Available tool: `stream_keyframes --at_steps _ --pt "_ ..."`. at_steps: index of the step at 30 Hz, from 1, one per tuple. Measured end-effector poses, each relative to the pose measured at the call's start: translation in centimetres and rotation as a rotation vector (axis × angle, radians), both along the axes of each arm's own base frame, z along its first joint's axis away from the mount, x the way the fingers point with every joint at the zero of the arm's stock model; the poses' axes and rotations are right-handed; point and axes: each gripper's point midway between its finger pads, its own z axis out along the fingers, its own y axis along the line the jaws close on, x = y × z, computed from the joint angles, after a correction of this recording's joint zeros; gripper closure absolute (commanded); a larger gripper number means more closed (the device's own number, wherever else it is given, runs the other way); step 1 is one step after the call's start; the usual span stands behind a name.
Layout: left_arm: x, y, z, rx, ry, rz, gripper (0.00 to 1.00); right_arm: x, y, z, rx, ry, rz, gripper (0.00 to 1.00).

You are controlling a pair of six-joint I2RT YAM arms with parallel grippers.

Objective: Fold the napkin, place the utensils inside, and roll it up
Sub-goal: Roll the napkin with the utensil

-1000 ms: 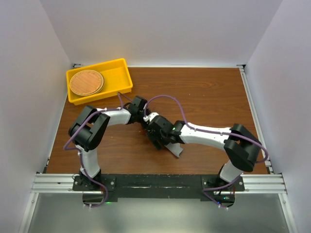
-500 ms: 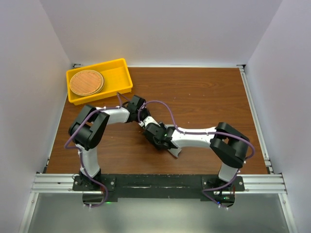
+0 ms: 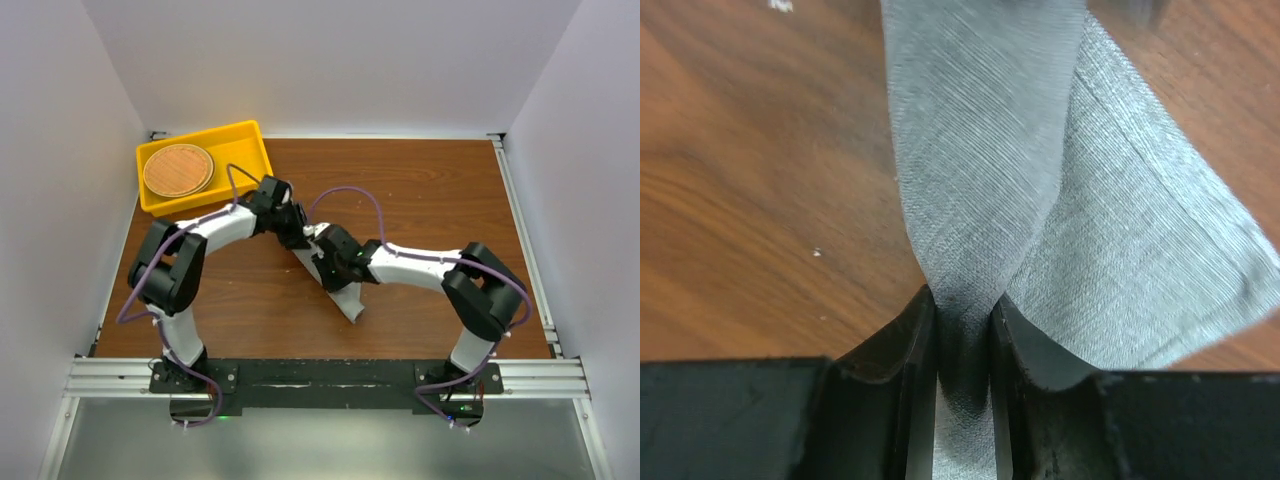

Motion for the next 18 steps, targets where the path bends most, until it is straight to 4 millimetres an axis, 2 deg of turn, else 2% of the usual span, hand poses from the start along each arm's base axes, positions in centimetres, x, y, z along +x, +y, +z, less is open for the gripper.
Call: stream_keyframes --at_steps 5,7,9,12,18 --pt "4.4 3.4 5.3 0.037 -0.186 0.063 0.59 0.5 -0.2 0.1 0.288 0.238 -0.055 0.82" --pt "5.4 4.2 7.1 0.038 -0.247 0.078 0.6 0.5 -0.3 0.2 0.404 0.323 -0.06 0.81" --pt "5.5 3.9 8.1 0.014 -0.276 0.07 0.63 0.5 -0.3 0.1 0.518 0.406 -0.062 0.8" --pt "4.5 1.8 8.1 -0.059 -0.285 0.031 0.66 0.2 0.0 0.1 0.651 0.494 -0.034 0.78" --pt "0.2 -3.7 4.6 -0.198 -0.192 -0.077 0.75 -1.3 0.3 -0.2 0.771 0.587 0.037 0.79"
